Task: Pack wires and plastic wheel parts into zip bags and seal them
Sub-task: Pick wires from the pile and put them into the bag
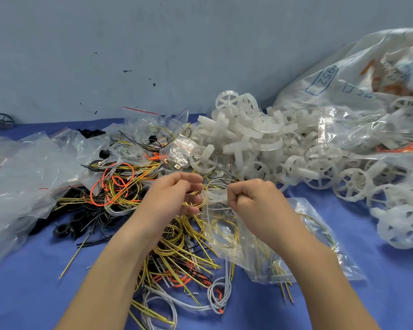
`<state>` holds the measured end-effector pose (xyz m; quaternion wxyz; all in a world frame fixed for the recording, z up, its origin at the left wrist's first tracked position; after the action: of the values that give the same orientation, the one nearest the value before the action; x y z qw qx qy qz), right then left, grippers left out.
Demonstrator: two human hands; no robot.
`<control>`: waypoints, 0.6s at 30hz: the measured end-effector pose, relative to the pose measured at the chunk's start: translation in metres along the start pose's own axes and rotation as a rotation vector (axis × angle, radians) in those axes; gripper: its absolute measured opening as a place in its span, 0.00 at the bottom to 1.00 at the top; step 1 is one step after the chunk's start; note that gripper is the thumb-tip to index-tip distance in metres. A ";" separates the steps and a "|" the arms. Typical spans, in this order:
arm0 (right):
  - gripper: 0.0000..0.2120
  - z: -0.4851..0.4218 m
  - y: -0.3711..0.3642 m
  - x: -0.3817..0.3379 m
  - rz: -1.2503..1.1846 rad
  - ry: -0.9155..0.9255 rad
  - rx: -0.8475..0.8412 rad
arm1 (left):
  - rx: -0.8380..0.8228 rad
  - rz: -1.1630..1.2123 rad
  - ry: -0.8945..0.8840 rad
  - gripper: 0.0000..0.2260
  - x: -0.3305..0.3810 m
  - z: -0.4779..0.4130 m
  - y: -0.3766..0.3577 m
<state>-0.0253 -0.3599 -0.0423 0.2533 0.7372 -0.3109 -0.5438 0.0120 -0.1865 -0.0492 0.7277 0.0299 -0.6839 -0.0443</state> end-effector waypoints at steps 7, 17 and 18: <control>0.18 -0.006 -0.003 0.010 -0.048 -0.141 -0.163 | 0.054 -0.490 -0.382 0.18 0.022 -0.034 -0.034; 0.07 -0.007 0.004 0.021 -0.046 -0.198 -0.315 | 0.139 -0.704 -0.295 0.23 -0.010 -0.062 -0.072; 0.06 -0.006 0.004 0.023 -0.054 -0.201 -0.333 | 0.169 -0.706 -0.301 0.23 -0.011 -0.063 -0.073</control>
<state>-0.0150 -0.3794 -0.0521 0.3247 0.6352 -0.2207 -0.6651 0.0729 -0.2595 -0.0716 0.5543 0.3162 -0.7318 -0.2392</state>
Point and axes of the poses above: each hand's wrist, its own z-axis away from the middle knuckle, its own y-axis out of the back of the hand, x = y × z, the point moved 2 cm from there along -z, towards the middle knuckle, and after that the axes turned 3 degrees about x, right-handed, at the moved point
